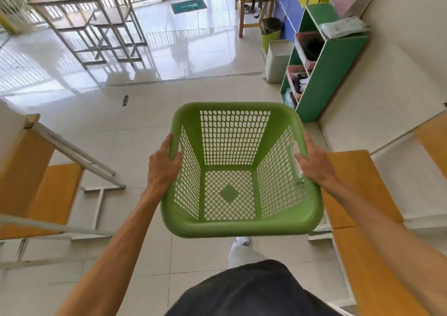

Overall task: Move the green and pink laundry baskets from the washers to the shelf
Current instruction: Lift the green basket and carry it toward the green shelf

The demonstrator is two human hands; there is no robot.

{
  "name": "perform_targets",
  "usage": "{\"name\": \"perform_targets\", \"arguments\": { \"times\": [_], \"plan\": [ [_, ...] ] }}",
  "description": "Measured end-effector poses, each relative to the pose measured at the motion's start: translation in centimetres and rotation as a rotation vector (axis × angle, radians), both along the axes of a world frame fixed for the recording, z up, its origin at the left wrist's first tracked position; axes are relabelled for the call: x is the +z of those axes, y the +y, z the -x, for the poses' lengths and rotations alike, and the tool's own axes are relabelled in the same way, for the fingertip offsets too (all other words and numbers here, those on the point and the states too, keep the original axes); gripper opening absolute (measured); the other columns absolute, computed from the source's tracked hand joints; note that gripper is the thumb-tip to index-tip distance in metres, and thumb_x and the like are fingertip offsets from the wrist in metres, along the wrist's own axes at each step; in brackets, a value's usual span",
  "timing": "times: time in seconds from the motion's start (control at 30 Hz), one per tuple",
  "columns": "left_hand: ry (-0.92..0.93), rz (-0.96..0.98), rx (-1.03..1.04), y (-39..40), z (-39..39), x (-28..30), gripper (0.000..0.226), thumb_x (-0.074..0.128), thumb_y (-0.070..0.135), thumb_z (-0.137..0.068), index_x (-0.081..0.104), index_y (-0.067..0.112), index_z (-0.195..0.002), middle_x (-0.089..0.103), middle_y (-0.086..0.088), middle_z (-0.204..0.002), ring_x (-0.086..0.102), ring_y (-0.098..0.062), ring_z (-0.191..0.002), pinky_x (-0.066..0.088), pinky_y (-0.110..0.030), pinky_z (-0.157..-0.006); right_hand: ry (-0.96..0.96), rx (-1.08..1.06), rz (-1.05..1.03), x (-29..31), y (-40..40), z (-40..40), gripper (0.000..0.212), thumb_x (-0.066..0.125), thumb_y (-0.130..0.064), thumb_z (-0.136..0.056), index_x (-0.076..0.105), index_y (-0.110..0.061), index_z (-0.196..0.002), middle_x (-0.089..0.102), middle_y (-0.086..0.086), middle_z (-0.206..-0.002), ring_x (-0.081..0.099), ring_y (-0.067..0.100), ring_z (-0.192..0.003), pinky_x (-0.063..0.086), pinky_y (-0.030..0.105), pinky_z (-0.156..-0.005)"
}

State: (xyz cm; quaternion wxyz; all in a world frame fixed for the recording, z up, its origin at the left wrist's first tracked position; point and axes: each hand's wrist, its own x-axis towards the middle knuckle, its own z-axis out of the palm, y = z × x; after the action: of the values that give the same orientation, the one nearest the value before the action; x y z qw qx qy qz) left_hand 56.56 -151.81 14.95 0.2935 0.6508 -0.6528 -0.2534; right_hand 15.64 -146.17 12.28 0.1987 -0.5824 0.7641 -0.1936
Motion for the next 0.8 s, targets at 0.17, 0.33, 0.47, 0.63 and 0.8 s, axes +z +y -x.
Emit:
{"name": "perform_targets", "arguments": {
  "times": [0.17,0.33,0.47,0.63,0.8],
  "plan": [
    [0.015,0.006,0.003,-8.2,-0.3,0.2,0.062,0.062,0.023,-0.097,0.036,0.024,-0.153,0.064,0.009,-0.1,0.061,0.01,-0.066,0.046,0.001,-0.055,-0.014,0.0,-0.023,0.0,-8.9,-0.4,0.073,0.053,-0.03,-0.099,0.014,-0.018,-0.16,0.062,0.016,-0.107,0.061,0.031,-0.088,0.056,0.05,-0.082],
    [0.006,0.035,-0.015,-16.1,0.0,-0.3,0.063,0.063,0.021,-0.097,0.036,0.021,-0.153,0.066,0.006,-0.105,0.059,0.012,-0.065,0.051,-0.006,-0.059,-0.021,-0.033,-0.009,0.1,-16.0,-0.4,0.073,0.054,-0.028,-0.098,0.015,-0.019,-0.16,0.064,0.017,-0.108,0.061,0.03,-0.084,0.057,0.047,-0.08],
    [-0.042,0.013,-0.056,-23.5,0.9,-1.2,0.063,0.064,0.024,-0.097,0.036,0.022,-0.154,0.073,-0.011,-0.113,0.062,0.0,-0.062,0.061,-0.033,-0.069,-0.003,-0.09,-0.042,-0.6,-20.9,0.3,0.073,0.053,-0.03,-0.098,0.014,-0.023,-0.16,0.064,0.018,-0.105,0.062,0.033,-0.084,0.056,0.049,-0.08],
    [-0.044,0.004,-0.224,-35.7,4.5,-2.1,0.064,0.063,0.027,-0.096,0.036,0.021,-0.154,0.071,-0.014,-0.122,0.07,-0.014,-0.072,0.061,-0.04,-0.075,0.003,-0.262,-0.036,-1.1,-26.6,1.9,0.069,0.049,-0.035,-0.099,0.015,-0.027,-0.159,0.059,0.016,-0.127,0.062,0.036,-0.105,0.054,0.05,-0.09],
    [-0.05,-0.022,-0.391,-45.8,8.9,-1.5,0.065,0.064,0.028,-0.096,0.035,0.024,-0.154,0.068,-0.015,-0.127,0.069,-0.02,-0.079,0.06,-0.052,-0.077,-0.019,-0.454,-0.032,-0.6,-29.1,1.8,0.068,0.047,-0.034,-0.101,0.011,-0.03,-0.158,0.058,0.018,-0.126,0.064,0.035,-0.102,0.058,0.048,-0.082]
  ]
}}
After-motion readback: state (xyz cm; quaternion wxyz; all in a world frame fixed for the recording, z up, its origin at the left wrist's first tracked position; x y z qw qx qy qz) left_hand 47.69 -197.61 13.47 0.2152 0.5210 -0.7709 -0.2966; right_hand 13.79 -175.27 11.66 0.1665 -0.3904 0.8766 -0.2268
